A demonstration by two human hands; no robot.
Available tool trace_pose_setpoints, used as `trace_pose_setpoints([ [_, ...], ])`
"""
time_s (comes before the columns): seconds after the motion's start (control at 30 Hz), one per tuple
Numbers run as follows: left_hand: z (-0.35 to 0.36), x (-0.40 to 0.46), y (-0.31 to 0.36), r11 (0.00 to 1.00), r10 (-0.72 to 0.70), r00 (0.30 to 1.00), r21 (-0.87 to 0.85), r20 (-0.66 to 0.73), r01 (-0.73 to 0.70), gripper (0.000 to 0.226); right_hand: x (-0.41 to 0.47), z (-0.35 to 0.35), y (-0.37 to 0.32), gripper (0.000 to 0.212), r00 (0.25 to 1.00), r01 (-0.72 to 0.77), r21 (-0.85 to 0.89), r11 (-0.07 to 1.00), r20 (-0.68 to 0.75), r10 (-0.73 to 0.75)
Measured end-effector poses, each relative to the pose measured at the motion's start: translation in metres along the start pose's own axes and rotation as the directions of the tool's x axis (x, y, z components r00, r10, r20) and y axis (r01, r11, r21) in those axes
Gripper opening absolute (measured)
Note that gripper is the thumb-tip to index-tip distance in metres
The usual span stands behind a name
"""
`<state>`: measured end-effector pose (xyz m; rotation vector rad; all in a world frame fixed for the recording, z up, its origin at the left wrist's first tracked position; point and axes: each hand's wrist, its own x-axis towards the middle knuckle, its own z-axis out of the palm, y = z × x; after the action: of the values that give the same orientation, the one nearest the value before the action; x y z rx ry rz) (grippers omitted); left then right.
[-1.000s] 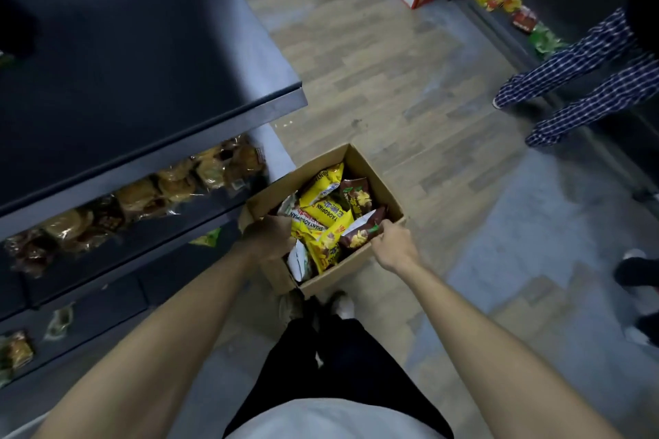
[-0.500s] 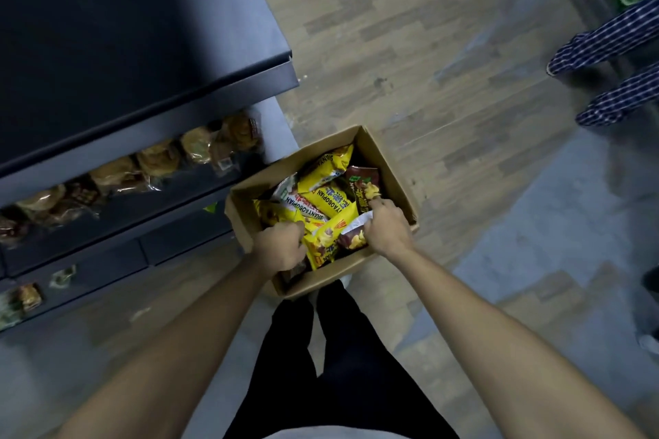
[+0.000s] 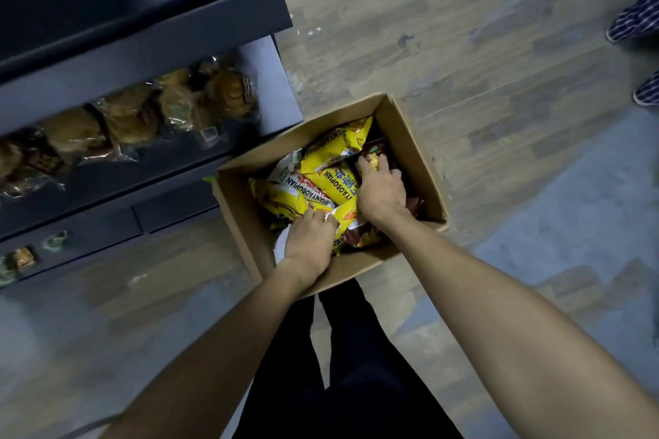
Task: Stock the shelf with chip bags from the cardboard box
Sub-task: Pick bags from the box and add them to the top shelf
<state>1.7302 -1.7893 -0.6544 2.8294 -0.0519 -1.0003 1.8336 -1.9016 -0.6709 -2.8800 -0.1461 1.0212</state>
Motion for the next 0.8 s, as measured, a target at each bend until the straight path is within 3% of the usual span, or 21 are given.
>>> trace_pose_setpoints([
  [0.2, 0.018, 0.013, 0.001, 0.982, -0.017, 0.992, 0.186, -0.121, 0.039, 0.055, 0.016, 0.000, 0.001, 0.037, 0.982, 0.075, -0.082, 0.994, -0.170, -0.088],
  [0.37, 0.000, 0.013, 0.008, 0.981, -0.017, 0.997, 0.193, -0.072, 0.031, 0.051, 0.012, -0.020, 0.008, 0.030, 0.948, 0.177, -0.144, 0.974, -0.242, -0.208],
  [0.5, -0.034, 0.006, -0.011, 0.972, 0.004, 0.999, 0.235, -0.049, 0.008, 0.053, -0.001, -0.038, 0.006, 0.019, 0.903, 0.278, -0.082, 0.957, -0.319, -0.289],
  [0.67, -0.084, -0.002, -0.055, 0.970, 0.001, 0.999, 0.244, -0.048, 0.011, 0.041, -0.015, -0.052, 0.005, 0.019, 0.887, 0.269, 0.123, 0.955, -0.418, -0.196],
  [0.8, -0.090, -0.011, -0.082, 0.958, 0.099, 0.989, 0.278, -0.107, -0.066, 0.044, -0.030, -0.061, 0.007, 0.018, 0.888, 0.263, 0.235, 0.936, -0.438, -0.140],
])
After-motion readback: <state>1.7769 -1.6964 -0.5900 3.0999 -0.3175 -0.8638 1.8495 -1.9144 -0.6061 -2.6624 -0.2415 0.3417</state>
